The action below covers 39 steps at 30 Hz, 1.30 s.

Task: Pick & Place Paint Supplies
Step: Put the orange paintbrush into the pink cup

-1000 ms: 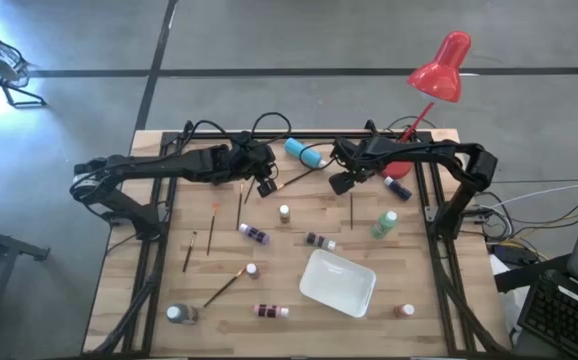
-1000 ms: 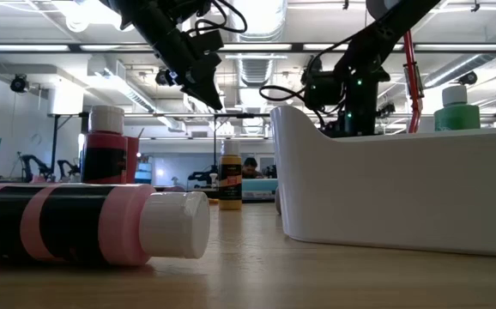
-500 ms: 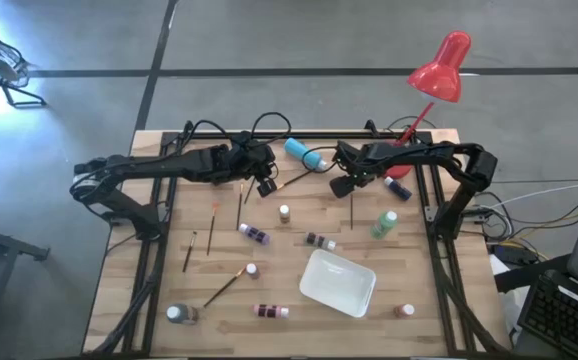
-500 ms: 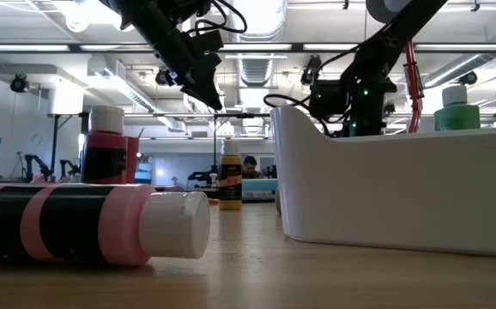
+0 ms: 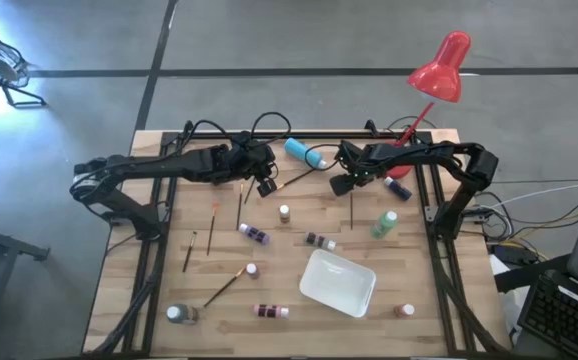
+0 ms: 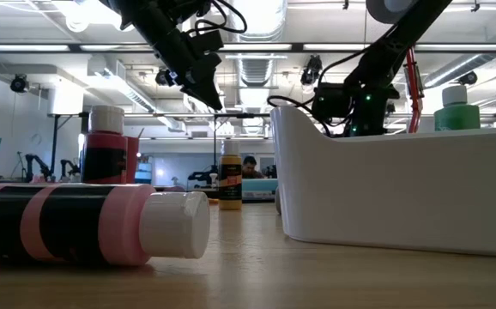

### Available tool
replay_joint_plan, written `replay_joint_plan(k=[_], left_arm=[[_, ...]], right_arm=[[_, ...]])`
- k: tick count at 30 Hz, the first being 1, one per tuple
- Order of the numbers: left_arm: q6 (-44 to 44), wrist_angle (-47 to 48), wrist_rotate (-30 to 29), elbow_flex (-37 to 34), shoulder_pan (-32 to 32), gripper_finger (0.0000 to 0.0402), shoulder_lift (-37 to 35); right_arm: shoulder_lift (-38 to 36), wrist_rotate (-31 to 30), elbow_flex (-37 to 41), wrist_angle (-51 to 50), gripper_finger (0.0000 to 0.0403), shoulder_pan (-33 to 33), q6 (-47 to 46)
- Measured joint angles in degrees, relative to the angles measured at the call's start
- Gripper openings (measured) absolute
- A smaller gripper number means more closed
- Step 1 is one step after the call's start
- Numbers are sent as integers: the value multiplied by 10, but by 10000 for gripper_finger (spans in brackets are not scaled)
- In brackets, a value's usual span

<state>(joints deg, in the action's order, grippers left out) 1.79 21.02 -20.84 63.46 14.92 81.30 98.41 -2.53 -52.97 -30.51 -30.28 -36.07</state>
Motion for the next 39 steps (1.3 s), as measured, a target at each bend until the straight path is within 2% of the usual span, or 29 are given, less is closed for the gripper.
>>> replay_joint_plan(k=[39], left_arm=[[-1, 0, 0, 0, 0, 100, 0]], right_arm=[[0, -10, 7, -5, 35, 18, 0]])
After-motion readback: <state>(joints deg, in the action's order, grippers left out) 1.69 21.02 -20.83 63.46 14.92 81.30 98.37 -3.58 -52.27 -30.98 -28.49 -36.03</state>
